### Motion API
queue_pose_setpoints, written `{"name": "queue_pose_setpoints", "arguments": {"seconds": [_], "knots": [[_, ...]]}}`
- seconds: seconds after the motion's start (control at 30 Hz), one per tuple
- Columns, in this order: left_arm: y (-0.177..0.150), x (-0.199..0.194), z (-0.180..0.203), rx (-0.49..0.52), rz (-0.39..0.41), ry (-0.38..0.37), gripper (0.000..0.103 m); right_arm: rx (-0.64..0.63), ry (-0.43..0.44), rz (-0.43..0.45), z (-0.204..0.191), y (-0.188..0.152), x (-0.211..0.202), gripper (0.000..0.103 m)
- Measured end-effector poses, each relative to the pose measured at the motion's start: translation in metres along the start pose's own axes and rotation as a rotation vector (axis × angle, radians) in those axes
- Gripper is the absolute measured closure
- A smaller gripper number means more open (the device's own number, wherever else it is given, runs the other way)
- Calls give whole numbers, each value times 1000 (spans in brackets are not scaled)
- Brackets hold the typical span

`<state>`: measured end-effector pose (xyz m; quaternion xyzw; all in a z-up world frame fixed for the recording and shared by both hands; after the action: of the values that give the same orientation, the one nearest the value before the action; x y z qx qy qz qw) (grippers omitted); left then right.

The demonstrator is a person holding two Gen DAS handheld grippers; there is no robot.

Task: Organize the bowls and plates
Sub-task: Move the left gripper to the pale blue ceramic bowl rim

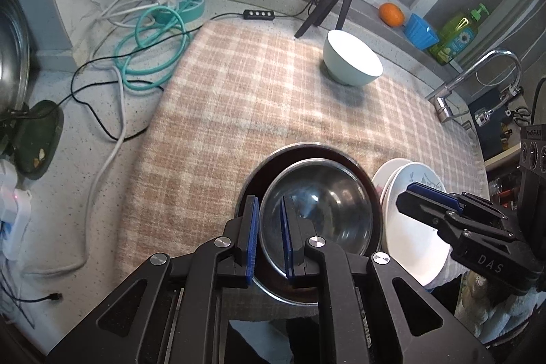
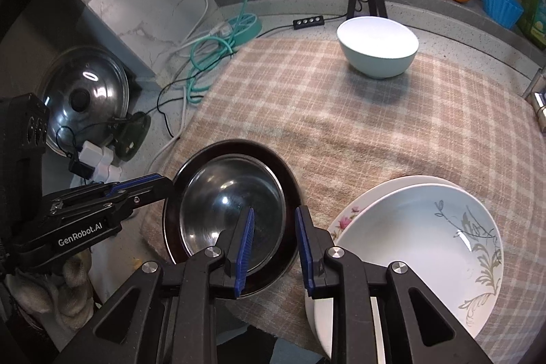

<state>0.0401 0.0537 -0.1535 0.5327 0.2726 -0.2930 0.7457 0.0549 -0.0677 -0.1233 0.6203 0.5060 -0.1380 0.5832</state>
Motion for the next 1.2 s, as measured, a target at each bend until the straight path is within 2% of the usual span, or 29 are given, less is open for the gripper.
{"name": "queue_pose_setpoints", "arguments": {"seconds": [0.3, 0.53, 0.63, 0.9, 1.2], "knots": [[33, -2, 20, -3, 41, -49, 92, 81, -6, 78, 32, 41, -28, 79], [62, 10, 42, -16, 50, -89, 91, 145, -15, 133, 62, 75, -43, 77], [74, 19, 52, -20, 53, -100, 81, 148, -31, 152, 76, 89, -46, 77], [110, 51, 72, -21, 47, -110, 81, 192, -36, 150, 112, 120, -31, 76], [131, 105, 85, -12, -19, -84, 81, 240, -28, 114, 147, 141, 9, 76]]}}
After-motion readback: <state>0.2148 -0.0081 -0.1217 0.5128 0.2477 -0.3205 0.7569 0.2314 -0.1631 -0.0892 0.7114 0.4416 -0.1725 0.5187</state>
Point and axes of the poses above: each gripper's, at about its wrist camera, not at the fingertips, and x roughly the way its jaws point, z to its right, y to its top, the point moved 9 cm from there along x, roughly the way its jaws point, and after that the axes turned 14 degrees about z, right-handed, at the moved point
